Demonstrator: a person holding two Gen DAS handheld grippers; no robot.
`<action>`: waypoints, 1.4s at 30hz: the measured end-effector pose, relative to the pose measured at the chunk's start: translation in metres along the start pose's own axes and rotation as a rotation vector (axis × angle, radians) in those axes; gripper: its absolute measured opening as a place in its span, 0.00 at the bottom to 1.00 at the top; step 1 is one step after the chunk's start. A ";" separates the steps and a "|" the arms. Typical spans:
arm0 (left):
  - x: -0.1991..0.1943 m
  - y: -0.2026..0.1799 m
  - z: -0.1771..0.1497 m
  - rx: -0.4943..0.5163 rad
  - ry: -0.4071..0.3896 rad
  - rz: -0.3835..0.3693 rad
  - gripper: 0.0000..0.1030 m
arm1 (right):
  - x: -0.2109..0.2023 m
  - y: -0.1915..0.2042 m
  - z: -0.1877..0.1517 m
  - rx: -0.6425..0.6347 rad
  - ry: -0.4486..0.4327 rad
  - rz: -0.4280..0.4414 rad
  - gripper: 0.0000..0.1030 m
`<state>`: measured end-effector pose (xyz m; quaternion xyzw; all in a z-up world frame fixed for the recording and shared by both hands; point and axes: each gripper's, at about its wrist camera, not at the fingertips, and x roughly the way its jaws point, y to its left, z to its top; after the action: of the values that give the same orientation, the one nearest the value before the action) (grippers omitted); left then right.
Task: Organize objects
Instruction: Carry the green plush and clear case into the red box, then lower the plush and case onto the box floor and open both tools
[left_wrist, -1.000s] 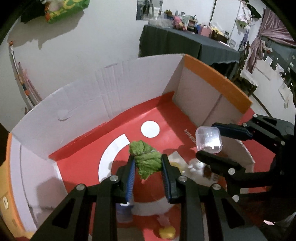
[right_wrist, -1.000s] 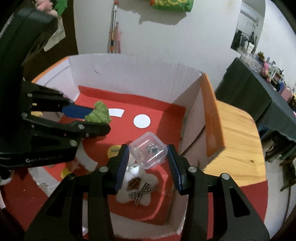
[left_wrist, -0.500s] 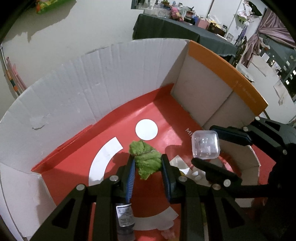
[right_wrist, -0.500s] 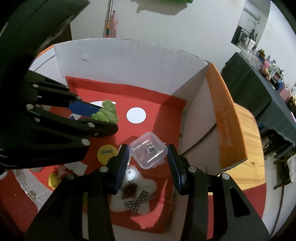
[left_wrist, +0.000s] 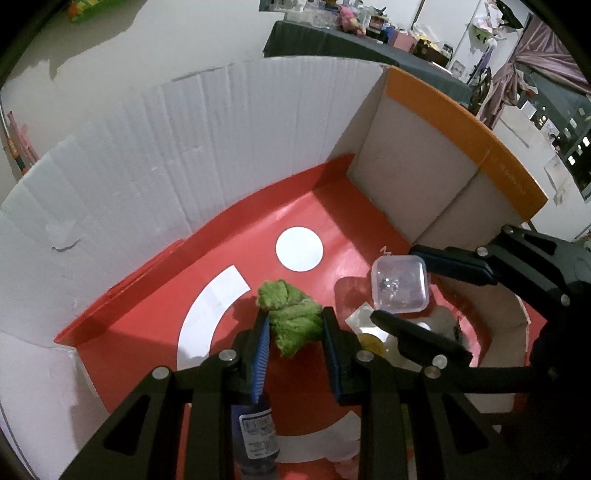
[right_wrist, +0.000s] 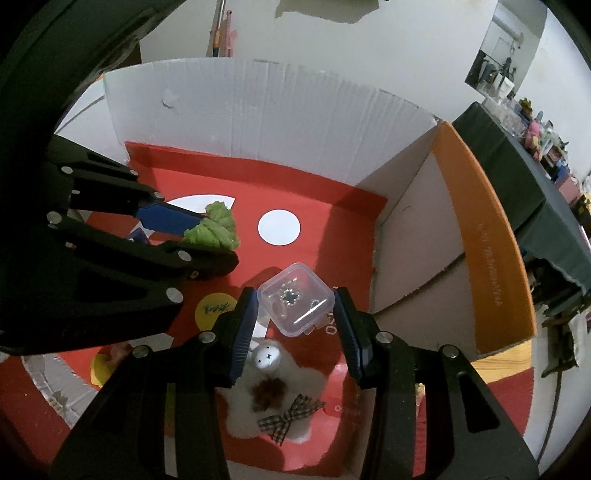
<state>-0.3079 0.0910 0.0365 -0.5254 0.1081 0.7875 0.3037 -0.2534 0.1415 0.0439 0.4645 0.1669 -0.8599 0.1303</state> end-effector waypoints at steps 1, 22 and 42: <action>0.000 0.000 -0.001 0.001 0.001 -0.003 0.27 | 0.001 0.000 0.001 0.000 0.003 -0.003 0.40; 0.001 0.001 -0.003 0.010 0.014 0.000 0.29 | 0.007 0.005 -0.006 -0.008 0.066 0.001 0.40; 0.001 0.001 0.000 0.004 0.014 0.002 0.33 | 0.003 0.010 -0.010 0.001 0.092 0.019 0.40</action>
<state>-0.3089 0.0902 0.0355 -0.5302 0.1123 0.7837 0.3034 -0.2444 0.1365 0.0345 0.5050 0.1679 -0.8365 0.1307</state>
